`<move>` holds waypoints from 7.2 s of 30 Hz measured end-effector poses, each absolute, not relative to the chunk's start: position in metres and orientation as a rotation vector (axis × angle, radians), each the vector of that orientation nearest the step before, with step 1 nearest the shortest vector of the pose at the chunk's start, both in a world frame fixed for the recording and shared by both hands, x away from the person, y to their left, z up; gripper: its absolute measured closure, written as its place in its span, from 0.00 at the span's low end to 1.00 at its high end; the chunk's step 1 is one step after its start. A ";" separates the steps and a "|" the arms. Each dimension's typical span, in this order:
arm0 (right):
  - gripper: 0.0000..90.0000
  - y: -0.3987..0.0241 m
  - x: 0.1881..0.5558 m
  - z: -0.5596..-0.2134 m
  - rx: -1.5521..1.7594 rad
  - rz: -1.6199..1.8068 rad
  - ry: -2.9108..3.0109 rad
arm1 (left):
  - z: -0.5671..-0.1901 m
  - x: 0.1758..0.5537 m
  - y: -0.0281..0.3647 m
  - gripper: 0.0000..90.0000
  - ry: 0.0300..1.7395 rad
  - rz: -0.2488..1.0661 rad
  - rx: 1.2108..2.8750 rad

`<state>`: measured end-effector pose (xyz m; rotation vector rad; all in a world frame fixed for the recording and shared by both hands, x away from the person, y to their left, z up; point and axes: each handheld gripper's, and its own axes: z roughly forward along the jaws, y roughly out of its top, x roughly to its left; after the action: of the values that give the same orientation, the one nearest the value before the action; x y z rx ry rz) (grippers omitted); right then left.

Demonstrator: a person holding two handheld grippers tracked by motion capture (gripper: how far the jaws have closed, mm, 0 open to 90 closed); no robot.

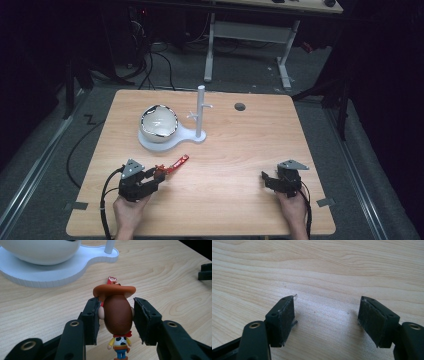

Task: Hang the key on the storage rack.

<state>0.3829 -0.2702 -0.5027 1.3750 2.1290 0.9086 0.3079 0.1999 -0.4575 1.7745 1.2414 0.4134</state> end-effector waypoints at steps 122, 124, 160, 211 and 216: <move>0.33 -0.271 0.383 -0.503 1.370 0.910 2.135 | -0.355 0.435 0.152 0.63 1.082 0.449 1.699; 0.33 -0.271 0.383 -0.503 1.369 0.909 2.135 | -0.355 0.436 0.150 0.63 1.081 0.447 1.702; 0.33 -0.271 0.383 -0.503 1.365 0.909 2.137 | -0.358 0.433 0.146 0.63 1.079 0.462 1.709; 0.33 -0.271 0.383 -0.503 1.363 0.910 2.137 | -0.387 0.445 0.161 0.63 1.175 0.491 1.695; 0.33 -0.271 0.383 -0.503 1.365 0.910 2.137 | -0.395 0.445 0.158 0.63 1.182 0.491 1.718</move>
<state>0.3825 -0.2706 -0.5027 1.3648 2.1366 0.9097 0.4448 0.1584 -0.3954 1.7183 1.1823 0.4909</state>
